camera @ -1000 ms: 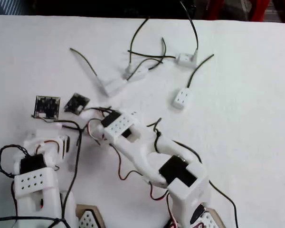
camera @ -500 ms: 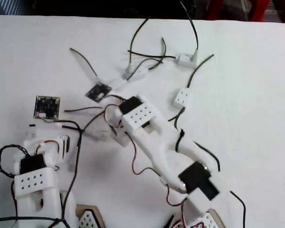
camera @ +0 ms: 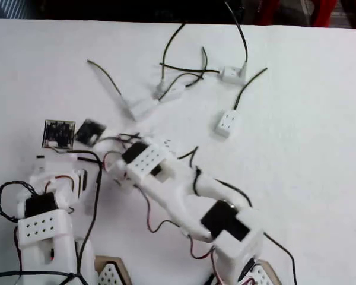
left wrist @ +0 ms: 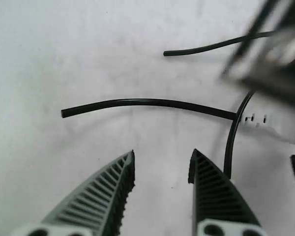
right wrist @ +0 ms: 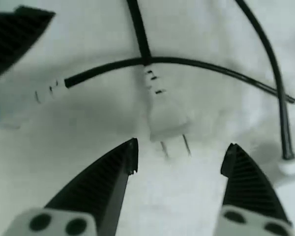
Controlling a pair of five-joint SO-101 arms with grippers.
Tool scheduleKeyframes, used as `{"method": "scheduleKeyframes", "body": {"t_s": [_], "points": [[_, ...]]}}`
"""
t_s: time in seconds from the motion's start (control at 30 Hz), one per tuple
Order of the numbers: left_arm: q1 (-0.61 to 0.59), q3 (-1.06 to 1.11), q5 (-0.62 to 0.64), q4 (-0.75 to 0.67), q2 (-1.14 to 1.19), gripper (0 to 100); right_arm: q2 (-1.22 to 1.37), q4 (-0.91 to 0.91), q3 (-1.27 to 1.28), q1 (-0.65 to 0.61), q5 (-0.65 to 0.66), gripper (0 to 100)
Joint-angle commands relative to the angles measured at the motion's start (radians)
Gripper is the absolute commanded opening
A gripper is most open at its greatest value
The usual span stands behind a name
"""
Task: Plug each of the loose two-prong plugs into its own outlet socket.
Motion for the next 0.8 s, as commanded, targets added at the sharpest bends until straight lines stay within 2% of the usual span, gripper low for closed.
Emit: {"method": "scheduleKeyframes", "body": {"t_s": [0.0, 0.2, 0.43, 0.77], "points": [[-0.005, -0.003, -0.003, -0.018, -0.022, 18, 0.019, -0.102, -0.021, -0.016, -0.003, 26.9], [-0.005, -0.003, -0.003, -0.018, -0.022, 18, 0.105, -0.094, -0.086, -0.016, -0.003, 25.8], [-0.005, -0.003, -0.003, -0.018, -0.022, 18, 0.139, 0.036, -0.169, -0.01, 0.006, 1.2], [-0.005, -0.003, -0.003, -0.018, -0.022, 18, -0.021, 0.326, -0.166, 0.108, 0.006, 1.8]]}}
